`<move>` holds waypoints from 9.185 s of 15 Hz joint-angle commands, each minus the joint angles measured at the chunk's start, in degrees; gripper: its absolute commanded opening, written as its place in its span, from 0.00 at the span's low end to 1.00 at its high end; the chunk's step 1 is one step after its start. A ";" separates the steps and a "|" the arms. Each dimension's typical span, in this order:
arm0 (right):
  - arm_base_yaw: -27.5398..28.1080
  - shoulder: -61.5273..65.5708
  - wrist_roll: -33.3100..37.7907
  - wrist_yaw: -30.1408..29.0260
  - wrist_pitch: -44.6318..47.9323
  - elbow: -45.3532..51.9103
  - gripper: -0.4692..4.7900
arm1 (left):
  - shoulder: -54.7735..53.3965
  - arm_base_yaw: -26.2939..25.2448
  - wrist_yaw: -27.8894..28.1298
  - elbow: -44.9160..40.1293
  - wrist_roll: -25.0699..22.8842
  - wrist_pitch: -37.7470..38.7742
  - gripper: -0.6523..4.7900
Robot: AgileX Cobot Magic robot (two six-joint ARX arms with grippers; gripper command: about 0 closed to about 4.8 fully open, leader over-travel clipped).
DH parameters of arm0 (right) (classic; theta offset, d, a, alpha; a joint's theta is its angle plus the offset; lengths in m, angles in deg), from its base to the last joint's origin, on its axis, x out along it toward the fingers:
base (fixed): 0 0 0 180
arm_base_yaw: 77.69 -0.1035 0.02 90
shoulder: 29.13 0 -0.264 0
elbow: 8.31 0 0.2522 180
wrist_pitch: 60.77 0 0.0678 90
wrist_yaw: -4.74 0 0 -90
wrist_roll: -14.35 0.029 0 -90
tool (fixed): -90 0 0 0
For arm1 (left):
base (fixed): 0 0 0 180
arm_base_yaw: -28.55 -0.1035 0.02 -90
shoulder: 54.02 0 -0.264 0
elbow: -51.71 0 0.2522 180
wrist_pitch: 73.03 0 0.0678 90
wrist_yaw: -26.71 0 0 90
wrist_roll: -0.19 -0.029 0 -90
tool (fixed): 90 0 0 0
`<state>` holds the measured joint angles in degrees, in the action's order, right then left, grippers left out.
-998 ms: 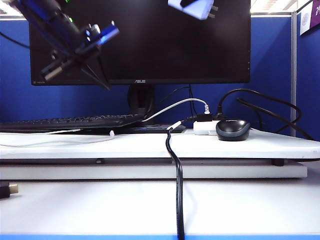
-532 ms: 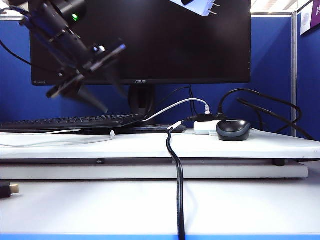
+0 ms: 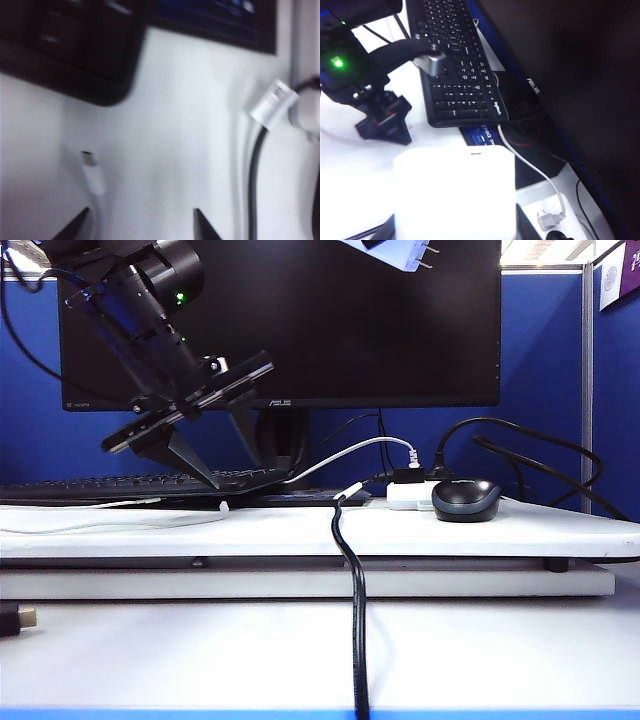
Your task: Pick up the Type-C charging cable and the charging base, insert one end of the Type-C charger into the corresponding slot on the base, and finally place the plugged-in charger back on the table.
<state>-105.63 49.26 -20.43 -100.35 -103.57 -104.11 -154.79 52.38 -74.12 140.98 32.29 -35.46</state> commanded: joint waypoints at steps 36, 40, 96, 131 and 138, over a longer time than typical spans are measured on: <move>-0.09 -4.59 0.28 -0.07 0.35 -0.35 0.09 | -0.96 1.86 -19.50 0.52 -3.87 -7.87 0.11; -0.07 -8.35 0.24 1.09 0.50 -0.35 0.09 | 7.76 1.86 -40.81 0.52 -6.16 -18.88 0.11; -5.27 -17.00 -64.70 -19.54 11.39 -0.33 0.09 | 15.80 5.16 -70.03 0.52 86.75 -87.76 0.11; -8.09 -16.50 -69.22 -20.46 7.78 -0.33 0.09 | 15.78 5.16 -65.64 0.52 85.70 -82.47 0.11; -9.33 -16.50 -72.06 -21.79 3.13 -0.33 0.09 | 15.78 5.16 -65.07 0.50 82.44 -79.03 0.11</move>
<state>-114.09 32.52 -92.47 -117.36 -97.12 -104.66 -138.97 57.47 -144.77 141.22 115.56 -114.45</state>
